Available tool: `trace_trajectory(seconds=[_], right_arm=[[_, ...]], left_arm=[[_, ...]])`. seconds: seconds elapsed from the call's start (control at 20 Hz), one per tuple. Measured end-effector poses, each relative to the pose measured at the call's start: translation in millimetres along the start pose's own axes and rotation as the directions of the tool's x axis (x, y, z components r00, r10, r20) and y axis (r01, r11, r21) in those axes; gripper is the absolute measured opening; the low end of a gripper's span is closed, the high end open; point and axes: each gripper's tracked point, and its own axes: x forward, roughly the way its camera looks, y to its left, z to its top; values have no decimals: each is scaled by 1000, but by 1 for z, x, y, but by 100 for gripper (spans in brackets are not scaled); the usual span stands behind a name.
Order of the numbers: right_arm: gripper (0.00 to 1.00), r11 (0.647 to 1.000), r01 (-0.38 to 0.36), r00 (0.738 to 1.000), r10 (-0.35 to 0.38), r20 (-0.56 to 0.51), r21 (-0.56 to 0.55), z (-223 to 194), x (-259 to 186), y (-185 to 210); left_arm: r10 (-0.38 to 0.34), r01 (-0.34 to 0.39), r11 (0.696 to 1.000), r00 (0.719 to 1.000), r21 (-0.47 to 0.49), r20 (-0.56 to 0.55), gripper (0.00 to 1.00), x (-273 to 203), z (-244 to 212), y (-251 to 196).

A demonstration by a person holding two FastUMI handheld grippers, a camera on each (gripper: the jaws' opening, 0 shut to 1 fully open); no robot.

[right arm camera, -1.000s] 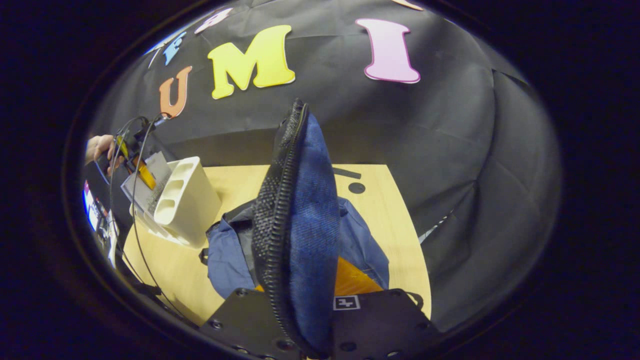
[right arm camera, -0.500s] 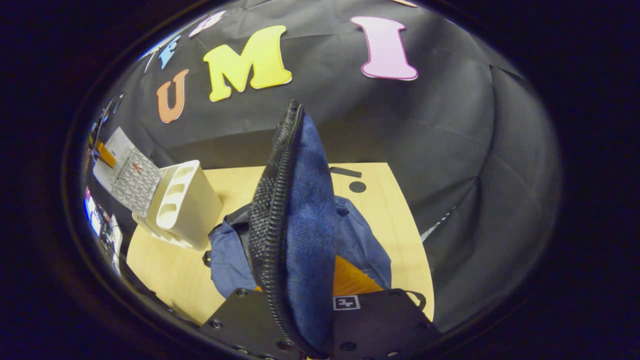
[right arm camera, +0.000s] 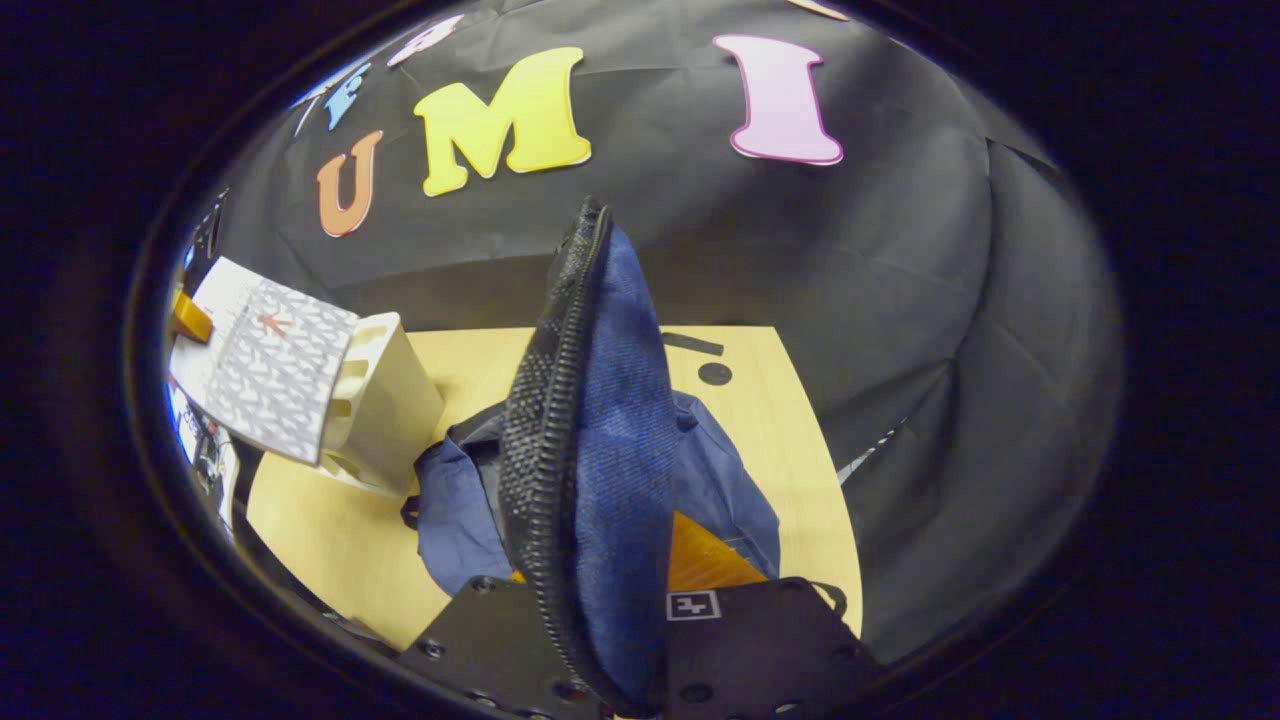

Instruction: Open the schoolbag, grab two books from the bookshelf and put them into the schoolbag.

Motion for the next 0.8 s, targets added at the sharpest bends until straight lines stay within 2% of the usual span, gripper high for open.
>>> trace_trajectory(seconds=[0.25,0.4,0.5,0.65,0.8], right_arm=[[2,1000,4,1000,-4,1,27,1,2,-2],[3,1000,4,1000,-4,6,25,3,1,-2],[2,1000,6,1000,-6,8,19,5,0,-2],[2,1000,11,1000,-11,11,12,11,-3,-2],[3,1000,16,1000,-16,14,-8,13,-4,0]], left_arm=[[-58,52,993,996,-107,-60,44,103,-55,-6],[-94,86,987,994,-137,-48,44,149,-66,-2],[-132,123,978,990,-170,-47,44,173,-73,-6],[-139,130,979,989,-160,-44,44,205,-87,-6],[-218,204,964,973,-169,-72,44,230,-106,-28]])
